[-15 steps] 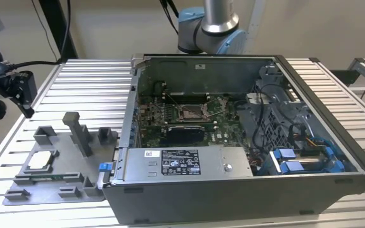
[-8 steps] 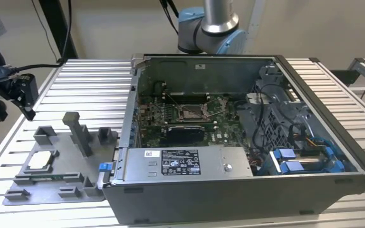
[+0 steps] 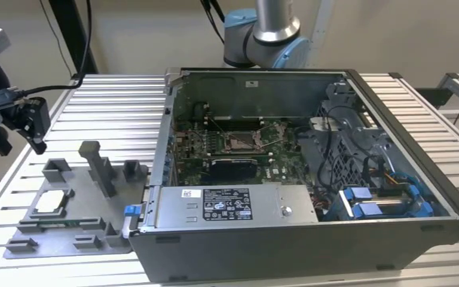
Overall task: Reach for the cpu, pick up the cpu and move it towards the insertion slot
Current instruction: 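Pick up the cpu and move it towards the insertion slot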
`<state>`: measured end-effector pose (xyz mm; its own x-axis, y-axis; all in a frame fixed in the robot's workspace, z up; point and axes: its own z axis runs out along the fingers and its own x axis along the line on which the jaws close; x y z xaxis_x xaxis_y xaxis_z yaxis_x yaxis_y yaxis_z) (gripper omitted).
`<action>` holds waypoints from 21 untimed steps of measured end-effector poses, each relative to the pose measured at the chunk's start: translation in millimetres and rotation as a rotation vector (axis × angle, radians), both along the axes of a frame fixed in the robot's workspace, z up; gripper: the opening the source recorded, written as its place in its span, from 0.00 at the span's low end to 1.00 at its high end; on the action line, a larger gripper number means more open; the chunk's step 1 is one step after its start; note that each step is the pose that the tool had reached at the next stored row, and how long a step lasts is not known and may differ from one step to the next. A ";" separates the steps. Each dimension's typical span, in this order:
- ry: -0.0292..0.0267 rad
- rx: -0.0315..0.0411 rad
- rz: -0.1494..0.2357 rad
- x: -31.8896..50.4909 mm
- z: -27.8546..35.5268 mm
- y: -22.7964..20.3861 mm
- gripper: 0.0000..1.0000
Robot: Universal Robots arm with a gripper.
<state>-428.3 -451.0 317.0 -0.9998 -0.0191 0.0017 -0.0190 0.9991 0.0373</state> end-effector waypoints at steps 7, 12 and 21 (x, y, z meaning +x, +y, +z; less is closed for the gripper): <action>0.0001 0.0000 0.000 -0.2 -7.5 0.0 0.00; 0.0000 0.0000 -0.001 -0.5 -13.0 0.0 0.00; 0.0000 0.0000 -0.002 -0.7 -22.1 0.0 0.00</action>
